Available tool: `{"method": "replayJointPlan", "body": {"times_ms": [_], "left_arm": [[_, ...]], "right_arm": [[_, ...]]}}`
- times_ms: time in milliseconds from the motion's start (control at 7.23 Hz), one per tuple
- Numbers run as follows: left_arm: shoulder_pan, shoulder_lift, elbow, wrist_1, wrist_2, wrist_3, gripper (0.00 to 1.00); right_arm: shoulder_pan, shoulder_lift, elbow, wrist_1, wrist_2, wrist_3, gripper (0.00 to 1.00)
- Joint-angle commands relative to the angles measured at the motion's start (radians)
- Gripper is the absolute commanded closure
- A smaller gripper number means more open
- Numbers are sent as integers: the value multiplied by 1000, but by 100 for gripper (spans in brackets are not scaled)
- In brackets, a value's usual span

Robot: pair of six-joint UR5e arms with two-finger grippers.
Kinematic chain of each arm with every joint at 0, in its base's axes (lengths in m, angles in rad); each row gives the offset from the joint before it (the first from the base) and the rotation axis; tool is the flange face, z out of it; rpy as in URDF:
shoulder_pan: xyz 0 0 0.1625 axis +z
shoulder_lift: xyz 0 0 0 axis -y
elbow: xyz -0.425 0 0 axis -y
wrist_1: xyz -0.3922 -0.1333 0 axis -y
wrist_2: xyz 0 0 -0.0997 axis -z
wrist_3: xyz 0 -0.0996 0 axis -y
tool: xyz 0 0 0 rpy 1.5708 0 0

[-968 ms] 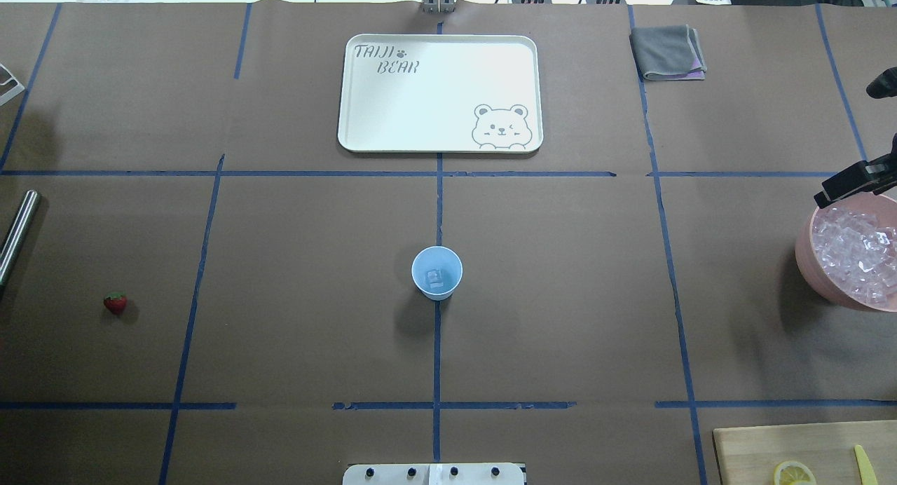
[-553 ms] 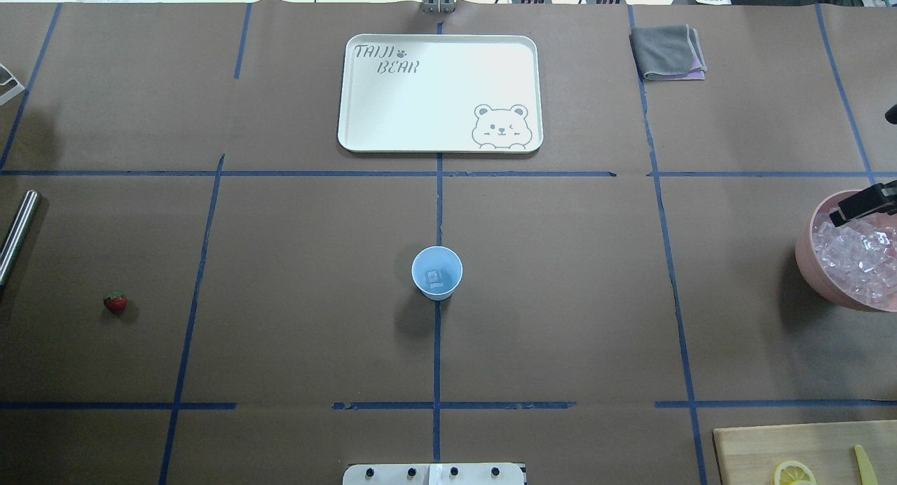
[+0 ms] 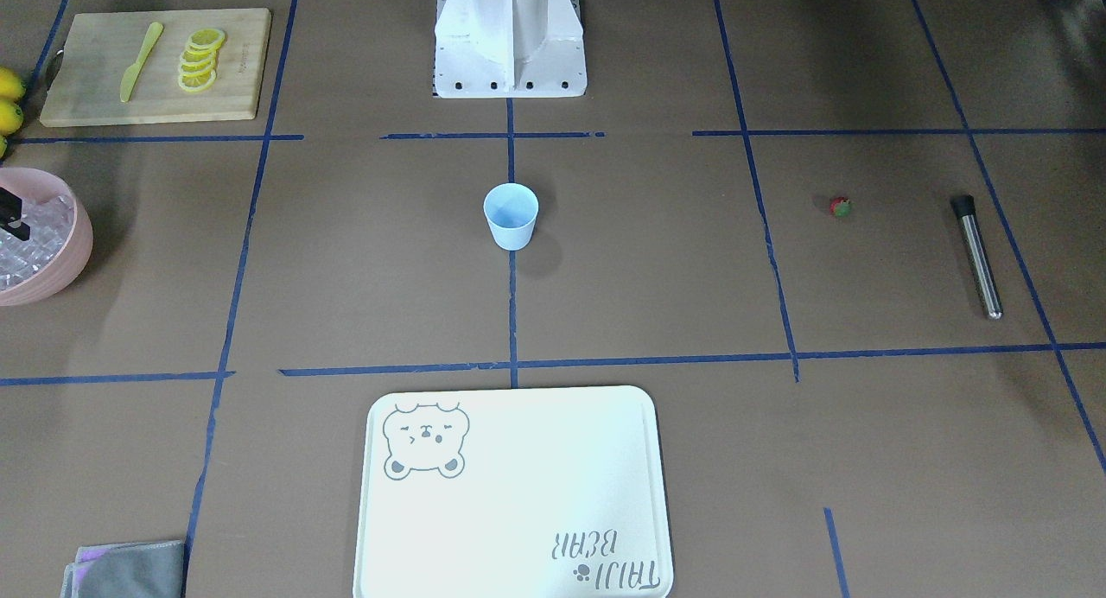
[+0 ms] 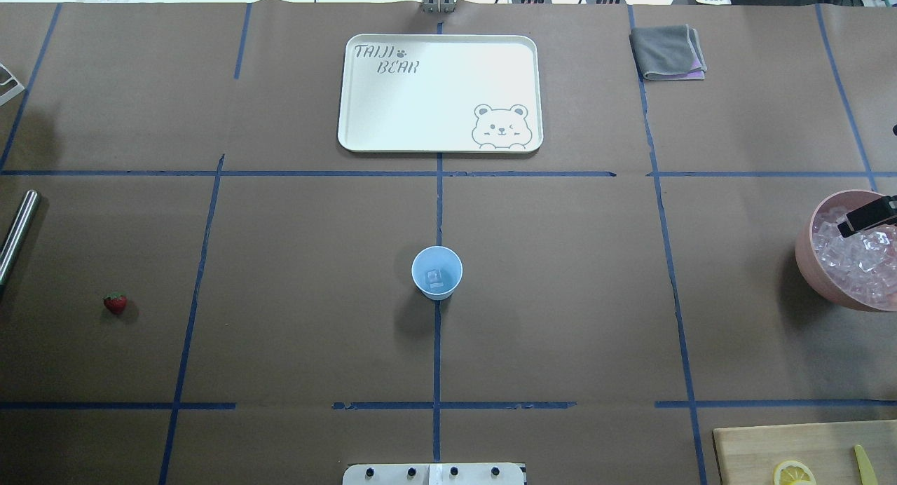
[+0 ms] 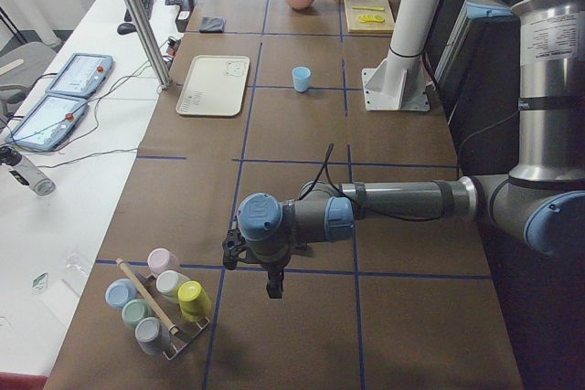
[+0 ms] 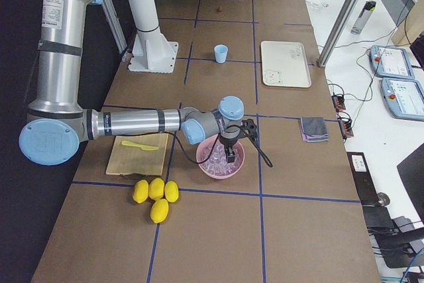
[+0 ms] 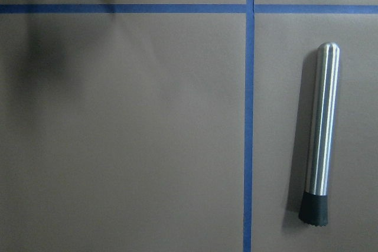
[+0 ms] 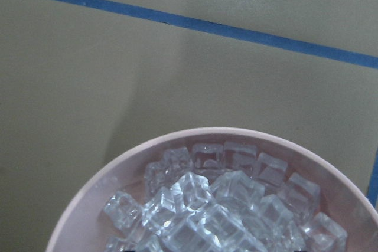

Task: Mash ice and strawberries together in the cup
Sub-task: 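Lower the right gripper into the pink bowl and grasp another ice cube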

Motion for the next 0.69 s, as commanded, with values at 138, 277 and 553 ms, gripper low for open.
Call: {"method": "replayJointPlan", "body": {"times_ms": [138,277,553], "left_arm": [[0,0,-4,0,0,0,0],[0,0,-6,0,0,0,0],[0,0,-4,0,0,0,0]], "right_arm": [[9,-26,-23,44,3,0,17],[9,-46,-16,44,1,0,21],[9,-47,-17,46,-2,0,34]]}}
